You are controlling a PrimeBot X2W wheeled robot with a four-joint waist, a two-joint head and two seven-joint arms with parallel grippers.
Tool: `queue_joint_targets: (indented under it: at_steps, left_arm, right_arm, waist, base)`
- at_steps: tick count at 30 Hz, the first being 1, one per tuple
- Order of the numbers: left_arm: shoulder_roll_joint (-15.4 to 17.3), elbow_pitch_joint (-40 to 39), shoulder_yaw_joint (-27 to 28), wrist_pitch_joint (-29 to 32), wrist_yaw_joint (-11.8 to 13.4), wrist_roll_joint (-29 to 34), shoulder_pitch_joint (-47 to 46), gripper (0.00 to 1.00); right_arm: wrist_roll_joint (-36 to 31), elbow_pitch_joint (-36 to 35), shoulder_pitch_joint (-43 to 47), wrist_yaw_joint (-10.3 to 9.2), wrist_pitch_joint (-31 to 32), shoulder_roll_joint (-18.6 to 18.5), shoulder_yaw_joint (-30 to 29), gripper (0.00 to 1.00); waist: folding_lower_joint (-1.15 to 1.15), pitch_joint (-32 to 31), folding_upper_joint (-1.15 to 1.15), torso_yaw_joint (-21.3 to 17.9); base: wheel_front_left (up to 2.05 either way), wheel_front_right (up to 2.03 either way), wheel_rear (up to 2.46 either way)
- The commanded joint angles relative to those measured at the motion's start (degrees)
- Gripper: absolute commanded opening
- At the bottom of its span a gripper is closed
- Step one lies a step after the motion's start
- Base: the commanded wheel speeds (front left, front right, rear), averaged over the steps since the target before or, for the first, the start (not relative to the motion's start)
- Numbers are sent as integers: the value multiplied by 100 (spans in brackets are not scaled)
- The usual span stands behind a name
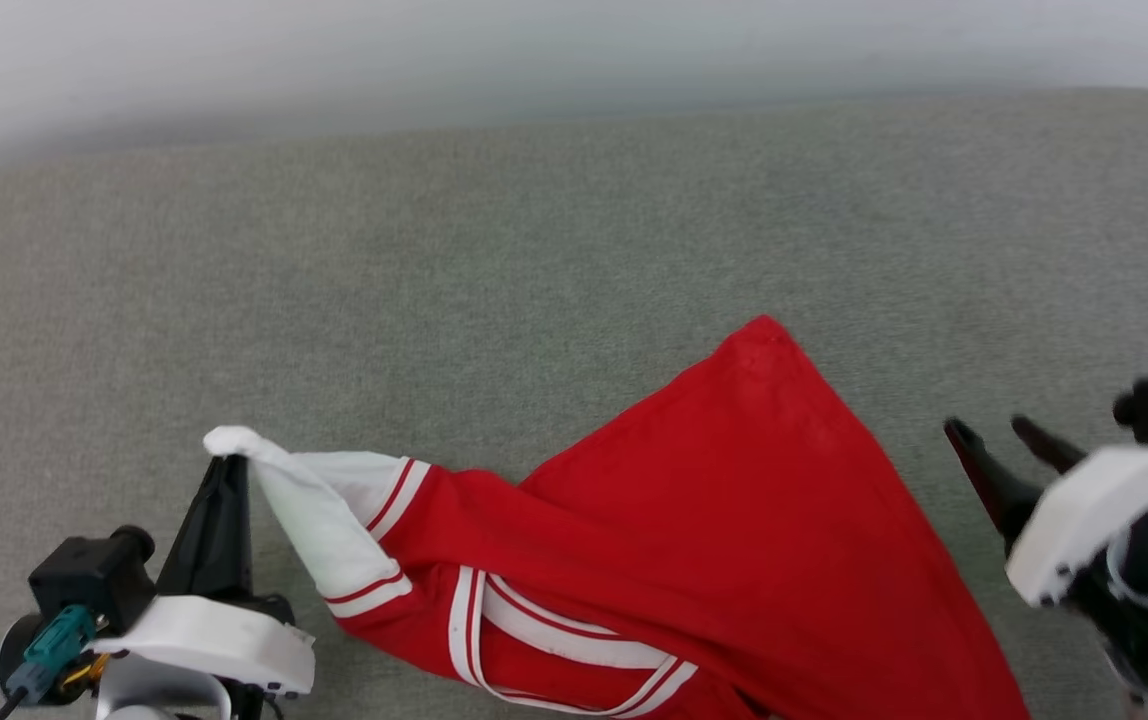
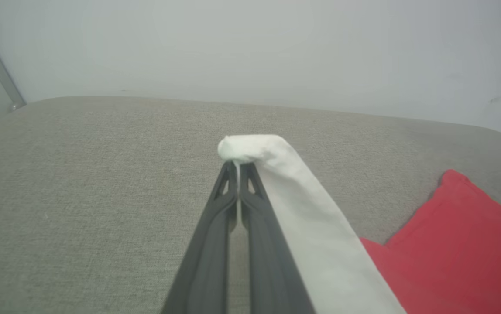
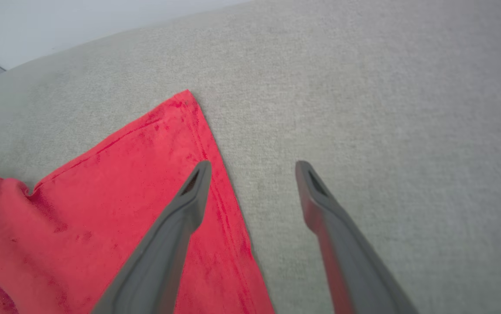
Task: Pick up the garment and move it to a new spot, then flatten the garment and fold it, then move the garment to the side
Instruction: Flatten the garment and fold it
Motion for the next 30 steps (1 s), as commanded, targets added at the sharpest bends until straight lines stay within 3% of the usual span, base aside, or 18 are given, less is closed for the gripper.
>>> queue_joint_targets:
  at_steps: [1, 6, 9, 10, 12, 17, 23, 24, 25, 26, 30]
  left_arm:
    - [-39, -37, -18, 8, -22, 40, -141, 0]
    - [-142, -49, -144, 3, -122, 91, -450, 0]
    - [-215, 15, -197, -36, -222, 97, -606, 0]
    - [-270, 62, -239, -74, -314, 123, -749, 0]
    - [-305, 83, -257, -92, -353, 148, -835, 0]
    - [-430, 132, -335, -143, -447, 200, -1032, 0]
    - [-531, 299, -335, -203, -548, 197, -1149, 0]
    - [-543, 323, -333, -209, -561, 197, -1153, 0]
    - [-553, 346, -329, -216, -558, 197, -1153, 0]
    - [-559, 371, -324, -214, -561, 197, -1148, 0]
    - [-559, 446, -305, -227, -582, 182, -1114, 0]
  right_arm:
    - [69, 160, -378, -2, -2, -51, 132, 100]
    - [270, 1015, -1626, -2, 613, -175, 612, 100]
    - [359, 1594, -2270, -3, 1340, -213, 894, 100]
    - [299, 2115, -2874, -2, 2009, -201, 1012, 100]
    - [210, 2404, -3206, -2, 2339, -155, 1073, 100]
    - [-38, 3025, -3709, -3, 2749, -94, 1159, 100]
    - [-99, 3679, -3623, -2, 3025, 54, 1362, 100]
    - [-74, 3724, -3591, -2, 3040, 66, 1400, 45]
    - [-46, 3744, -3577, -2, 3051, 67, 1443, 27]
    - [-21, 3763, -3572, -1, 3046, 59, 1477, 0]
    - [105, 3683, -3639, -2, 2923, -36, 1598, 0]
  waist:
    - [0, 219, 0, 150]
    - [0, 521, 0, 393]
    - [0, 658, 0, 526]
    - [0, 808, 0, 679]
    - [0, 926, 0, 774]
    - [0, 1213, 0, 986]
    - [0, 1294, 0, 1098]
    - [0, 1285, 0, 1101]
    - [0, 1275, 0, 1100]
    - [0, 1257, 0, 1095]
    - [0, 1130, 0, 1039]
  base:
    - [0, 0, 0]
    - [0, 0, 0]
    - [0, 0, 0]
    - [0, 0, 0]
    - [0, 0, 0]
    - [0, 0, 0]
    - [0, 0, 0]
    - [0, 0, 0]
    - [0, 0, 0]
    - [0, 0, 0]
    - [0, 0, 0]
